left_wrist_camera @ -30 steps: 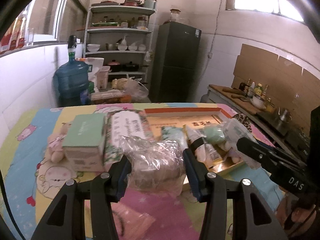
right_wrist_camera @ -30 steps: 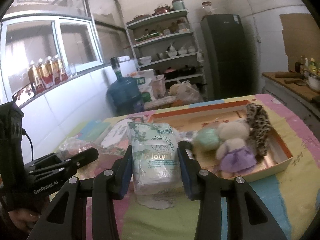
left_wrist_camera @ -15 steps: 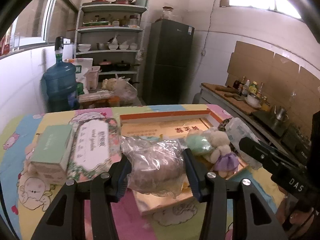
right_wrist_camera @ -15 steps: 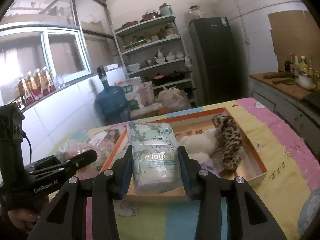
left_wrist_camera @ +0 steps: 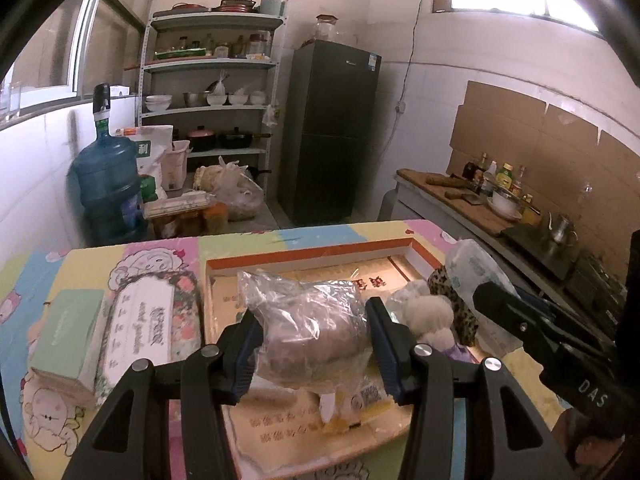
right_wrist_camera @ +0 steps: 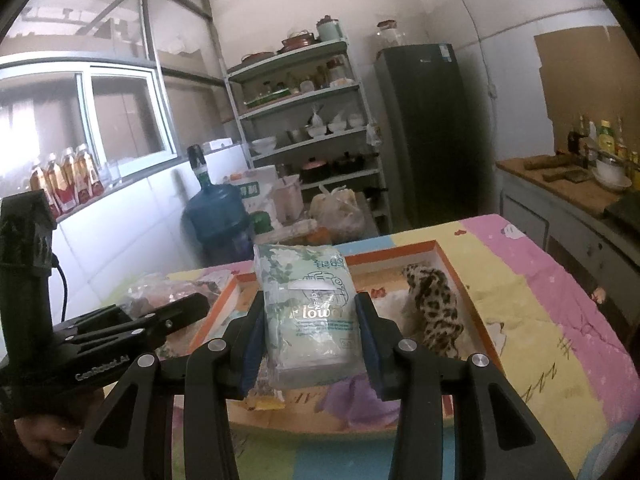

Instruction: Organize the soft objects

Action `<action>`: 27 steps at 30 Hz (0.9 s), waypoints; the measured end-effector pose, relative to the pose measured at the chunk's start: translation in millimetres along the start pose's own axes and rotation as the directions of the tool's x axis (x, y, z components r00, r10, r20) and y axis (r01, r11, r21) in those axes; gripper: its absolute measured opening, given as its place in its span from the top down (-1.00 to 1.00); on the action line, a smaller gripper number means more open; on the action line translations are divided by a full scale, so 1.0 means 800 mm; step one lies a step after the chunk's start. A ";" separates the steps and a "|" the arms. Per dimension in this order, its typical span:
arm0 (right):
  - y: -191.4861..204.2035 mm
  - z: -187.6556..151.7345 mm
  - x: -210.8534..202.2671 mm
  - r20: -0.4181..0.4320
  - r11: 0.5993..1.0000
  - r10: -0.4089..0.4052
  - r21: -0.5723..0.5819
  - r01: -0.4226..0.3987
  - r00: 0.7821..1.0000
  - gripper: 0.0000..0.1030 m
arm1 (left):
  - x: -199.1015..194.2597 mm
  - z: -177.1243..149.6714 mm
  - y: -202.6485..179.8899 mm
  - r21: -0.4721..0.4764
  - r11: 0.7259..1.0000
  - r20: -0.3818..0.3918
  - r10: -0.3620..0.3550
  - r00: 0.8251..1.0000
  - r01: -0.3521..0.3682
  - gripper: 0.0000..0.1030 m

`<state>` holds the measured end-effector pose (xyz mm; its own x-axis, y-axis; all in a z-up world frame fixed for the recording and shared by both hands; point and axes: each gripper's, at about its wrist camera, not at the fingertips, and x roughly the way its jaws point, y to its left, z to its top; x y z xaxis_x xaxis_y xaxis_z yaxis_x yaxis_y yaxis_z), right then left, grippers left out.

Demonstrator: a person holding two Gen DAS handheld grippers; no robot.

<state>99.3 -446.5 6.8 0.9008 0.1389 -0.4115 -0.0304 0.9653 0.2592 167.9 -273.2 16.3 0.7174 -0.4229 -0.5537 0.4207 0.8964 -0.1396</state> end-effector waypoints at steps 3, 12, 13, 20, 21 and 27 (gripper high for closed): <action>-0.005 0.005 0.005 0.001 1.000 0.003 -0.004 -0.003 1.000 0.15 | 0.008 0.005 -0.003 -0.001 1.000 -0.002 0.005 1.000 -0.005 0.01; -0.015 0.018 0.024 -0.007 0.999 0.008 -0.036 -0.009 1.000 0.15 | 0.039 0.016 -0.013 0.009 1.000 -0.014 0.027 1.000 -0.027 0.01; -0.016 0.020 0.028 -0.008 0.999 0.009 -0.039 -0.009 1.000 0.15 | 0.043 0.018 -0.014 0.010 0.999 -0.015 0.034 0.999 -0.034 0.01; -0.026 0.031 0.044 -0.009 0.998 0.009 -0.060 -0.009 1.000 0.15 | 0.068 0.027 -0.018 0.007 0.999 -0.030 0.043 0.999 -0.043 0.01; -0.027 0.034 0.046 -0.008 0.998 0.009 -0.066 -0.010 1.000 0.15 | 0.071 0.028 -0.019 0.003 0.999 -0.029 0.045 0.999 -0.045 0.01; -0.036 0.046 0.059 -0.007 0.997 0.005 -0.076 -0.005 1.000 0.15 | 0.090 0.038 -0.019 -0.022 0.999 -0.035 0.047 0.998 -0.047 0.01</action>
<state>158.4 -476.0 12.2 0.8975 0.1453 -0.4165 -0.0683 0.9786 0.1941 229.8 -321.1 3.4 0.7162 -0.3758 -0.5880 0.3742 0.9181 -0.1310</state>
